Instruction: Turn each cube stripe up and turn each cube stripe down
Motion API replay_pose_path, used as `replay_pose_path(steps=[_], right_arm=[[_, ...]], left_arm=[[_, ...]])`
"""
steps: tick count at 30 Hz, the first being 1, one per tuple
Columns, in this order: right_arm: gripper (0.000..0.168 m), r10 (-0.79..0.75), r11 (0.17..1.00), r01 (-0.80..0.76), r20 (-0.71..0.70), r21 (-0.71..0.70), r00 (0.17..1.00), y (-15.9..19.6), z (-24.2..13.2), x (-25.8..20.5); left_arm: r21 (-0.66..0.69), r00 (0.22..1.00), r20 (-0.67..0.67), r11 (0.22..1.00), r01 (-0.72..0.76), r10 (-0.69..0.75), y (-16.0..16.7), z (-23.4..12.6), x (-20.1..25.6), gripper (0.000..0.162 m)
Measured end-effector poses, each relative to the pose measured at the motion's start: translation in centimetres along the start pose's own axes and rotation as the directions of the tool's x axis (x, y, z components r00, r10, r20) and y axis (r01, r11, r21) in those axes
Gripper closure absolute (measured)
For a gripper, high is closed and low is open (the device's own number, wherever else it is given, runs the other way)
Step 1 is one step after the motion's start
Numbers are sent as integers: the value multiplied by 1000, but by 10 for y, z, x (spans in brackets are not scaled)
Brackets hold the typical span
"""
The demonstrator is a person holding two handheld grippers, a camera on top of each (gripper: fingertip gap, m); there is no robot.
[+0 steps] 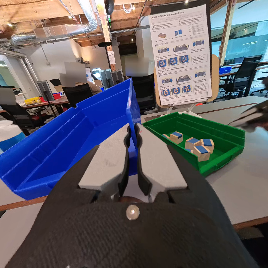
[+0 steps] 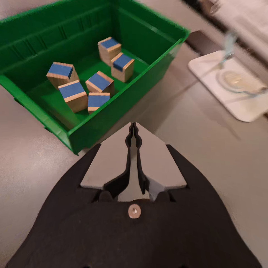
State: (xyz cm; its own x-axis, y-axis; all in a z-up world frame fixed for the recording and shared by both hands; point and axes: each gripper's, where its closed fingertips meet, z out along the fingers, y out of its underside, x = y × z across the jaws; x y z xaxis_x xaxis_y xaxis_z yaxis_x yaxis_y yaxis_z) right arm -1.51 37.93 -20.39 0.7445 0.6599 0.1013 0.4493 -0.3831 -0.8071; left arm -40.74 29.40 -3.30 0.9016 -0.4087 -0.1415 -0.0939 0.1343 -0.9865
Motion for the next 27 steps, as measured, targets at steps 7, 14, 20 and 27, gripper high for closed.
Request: replay_pose_path(steps=[7,14,20,27], right_arm=[[168,-13,1000,12,59,17,998,-31,97,-23],[168,10,998,-9,-28,62,1000,-52,79,-14],[163,13,978,25,-181,206,983,-29,-88,15],[157,90,983,-1,-482,183,871,74,-290,54]], left_arm=[[0,998,-47,1000,-31,31,-26,14,27,161],[76,979,-198,996,-36,50,-61,27,99,161],[170,894,-433,984,-45,115,-77,30,217,161],[133,752,-641,987,-89,154,-24,48,373,160]])
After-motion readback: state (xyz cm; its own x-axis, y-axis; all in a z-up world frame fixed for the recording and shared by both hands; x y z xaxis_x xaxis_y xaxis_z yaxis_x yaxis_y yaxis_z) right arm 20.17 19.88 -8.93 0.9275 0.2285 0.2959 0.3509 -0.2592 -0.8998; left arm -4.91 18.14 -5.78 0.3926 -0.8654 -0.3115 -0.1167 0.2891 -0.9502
